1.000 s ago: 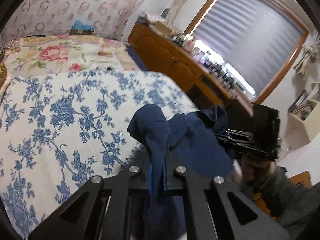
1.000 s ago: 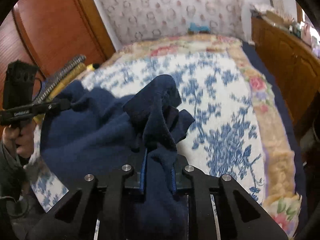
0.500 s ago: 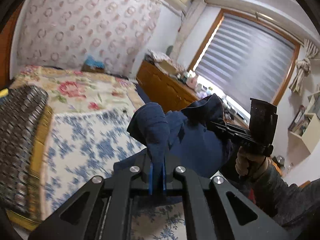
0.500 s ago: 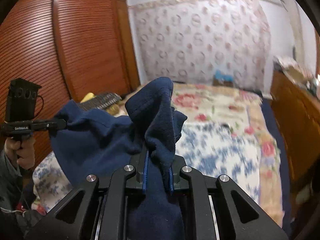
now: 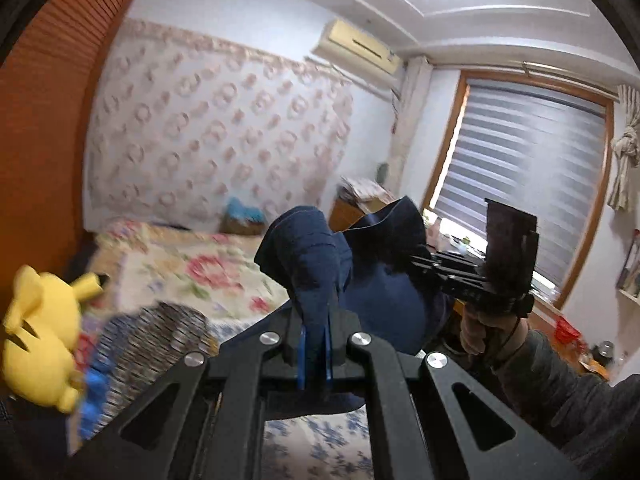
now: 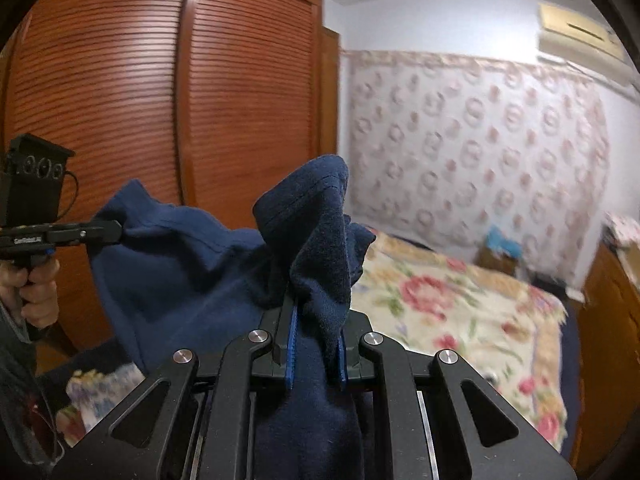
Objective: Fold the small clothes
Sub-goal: 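Carry the shirt with both grippers toward the yellow plush toy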
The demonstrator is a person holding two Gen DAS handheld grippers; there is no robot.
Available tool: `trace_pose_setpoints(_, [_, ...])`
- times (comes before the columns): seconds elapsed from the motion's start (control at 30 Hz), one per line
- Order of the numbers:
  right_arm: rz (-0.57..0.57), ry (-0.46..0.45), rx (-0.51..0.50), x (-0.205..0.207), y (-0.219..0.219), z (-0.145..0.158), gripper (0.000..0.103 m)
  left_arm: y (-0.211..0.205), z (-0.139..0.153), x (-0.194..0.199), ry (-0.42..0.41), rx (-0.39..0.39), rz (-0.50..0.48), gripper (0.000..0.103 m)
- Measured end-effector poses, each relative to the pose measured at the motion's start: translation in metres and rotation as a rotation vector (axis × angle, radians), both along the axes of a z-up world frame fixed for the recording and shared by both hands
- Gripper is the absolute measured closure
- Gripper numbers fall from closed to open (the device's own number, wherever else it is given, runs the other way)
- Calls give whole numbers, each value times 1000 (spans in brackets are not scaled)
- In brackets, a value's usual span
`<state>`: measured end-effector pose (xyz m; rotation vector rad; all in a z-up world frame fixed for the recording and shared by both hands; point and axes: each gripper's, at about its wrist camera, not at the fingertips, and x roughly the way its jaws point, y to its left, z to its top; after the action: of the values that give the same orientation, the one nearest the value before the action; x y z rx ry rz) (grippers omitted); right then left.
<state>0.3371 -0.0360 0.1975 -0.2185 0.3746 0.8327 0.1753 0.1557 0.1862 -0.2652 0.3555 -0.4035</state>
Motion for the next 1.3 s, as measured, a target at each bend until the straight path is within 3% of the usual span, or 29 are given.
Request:
trace_pose_setpoints(0.17, [137,-1,22,15,64,19,91,38,15,-15,-30,19,113,101])
trace_pose_setpoints(0.3, [235,76,-12,42,116,2,91,68,-8,-21,12,3,189,101])
trace_pose_setpoints(0.4, [273,128,-78,67,154,-31,91,91,-53,-6,108,-10,244,101])
trace_pose_setpoints(0.57, [281,212,-221,122,223,-116,91,126,-147,38,320,-27,336,101])
trace_pose_setpoints(0.67, [276,231,-261,147,247,-153,91,143,-191,52,396,-29,382,101])
trace_pose_setpoints(0.73, [290,242,-252,157,251,-164,91,142,-205,56,415,-38,374,101])
trace_pose_setpoints(0.87, [272,226,-260,170,250,-173,89,139,-220,65,438,-24,385,99])
trace_pose_setpoints(0.97, [197,216,-272,174,249,-179,76,135,-217,65,432,-6,385,95])
trace_pose_setpoints(1.0, [172,214,-268,176,247,-179,70,132,-215,65,423,2,381,90])
trace_pose_setpoints(1.13, [114,159,-202,164,226,-166,62,125,-205,58,390,48,377,74])
trace_pose_setpoints(1.23, [139,125,-160,143,220,-158,58,121,-197,50,350,100,410,58])
trace_pose_setpoints(1.27, [160,137,-153,138,219,-159,57,118,-192,46,325,122,429,56])
trace_pose_setpoints(1.3, [182,154,-155,133,221,-162,55,117,-189,44,312,131,439,47])
